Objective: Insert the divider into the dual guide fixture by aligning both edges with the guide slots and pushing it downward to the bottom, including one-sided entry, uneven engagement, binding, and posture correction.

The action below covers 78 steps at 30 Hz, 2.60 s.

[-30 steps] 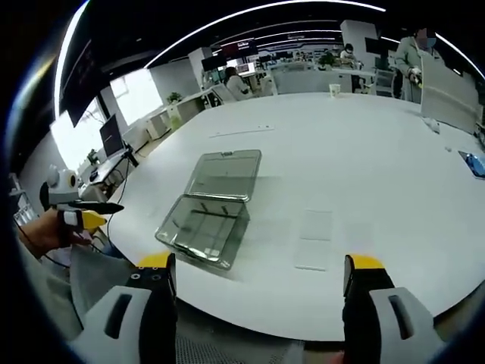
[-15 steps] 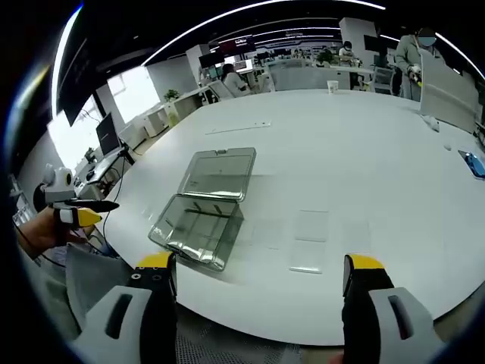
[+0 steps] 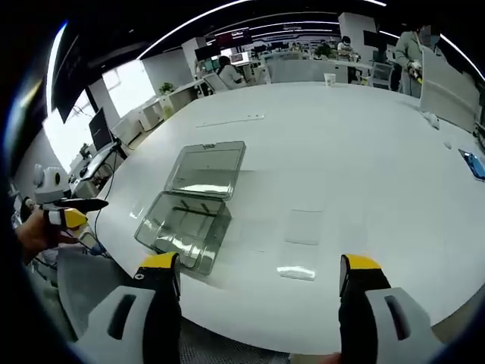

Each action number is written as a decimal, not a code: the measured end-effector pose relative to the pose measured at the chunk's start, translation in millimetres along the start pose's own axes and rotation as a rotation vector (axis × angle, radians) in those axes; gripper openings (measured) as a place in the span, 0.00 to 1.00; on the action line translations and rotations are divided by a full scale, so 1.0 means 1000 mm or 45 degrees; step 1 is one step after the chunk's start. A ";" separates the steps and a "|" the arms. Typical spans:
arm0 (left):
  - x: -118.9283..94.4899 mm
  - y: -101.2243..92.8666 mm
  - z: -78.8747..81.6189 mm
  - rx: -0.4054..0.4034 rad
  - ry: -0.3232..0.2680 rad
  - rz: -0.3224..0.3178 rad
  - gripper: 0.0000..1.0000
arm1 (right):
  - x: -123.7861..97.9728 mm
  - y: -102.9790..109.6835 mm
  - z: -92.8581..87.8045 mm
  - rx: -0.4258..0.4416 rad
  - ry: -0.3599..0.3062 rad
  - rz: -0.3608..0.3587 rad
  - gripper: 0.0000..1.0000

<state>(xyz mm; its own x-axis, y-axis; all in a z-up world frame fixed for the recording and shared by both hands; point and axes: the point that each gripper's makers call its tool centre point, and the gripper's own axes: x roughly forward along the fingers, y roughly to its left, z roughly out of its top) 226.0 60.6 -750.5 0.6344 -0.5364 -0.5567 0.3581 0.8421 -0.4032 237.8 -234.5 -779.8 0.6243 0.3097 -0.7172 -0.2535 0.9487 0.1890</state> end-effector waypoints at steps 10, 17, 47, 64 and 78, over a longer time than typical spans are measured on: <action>0.005 -0.004 0.000 0.016 0.007 -0.009 0.88 | 0.018 -0.015 -0.004 0.016 0.064 -0.030 0.77; 0.008 -0.009 -0.004 0.018 0.025 -0.027 0.86 | 0.031 -0.021 -0.005 -0.018 0.099 -0.045 0.71; 0.015 -0.006 -0.012 0.040 0.070 -0.032 0.84 | 0.080 -0.048 -0.010 -0.030 0.240 -0.114 0.49; 0.017 -0.007 -0.014 0.049 0.084 -0.030 0.84 | 0.093 -0.054 -0.015 -0.038 0.291 -0.155 0.43; 0.014 -0.003 -0.013 0.042 0.080 -0.014 0.84 | 0.101 -0.064 -0.018 -0.083 0.322 -0.205 0.41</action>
<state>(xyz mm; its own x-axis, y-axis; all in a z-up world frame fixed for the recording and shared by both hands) 224.5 50.3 -766.7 0.5863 -0.5470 -0.5975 0.3878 0.8371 -0.3858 304.0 -265.5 -876.9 0.4587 0.1221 -0.8802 -0.2182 0.9757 0.0216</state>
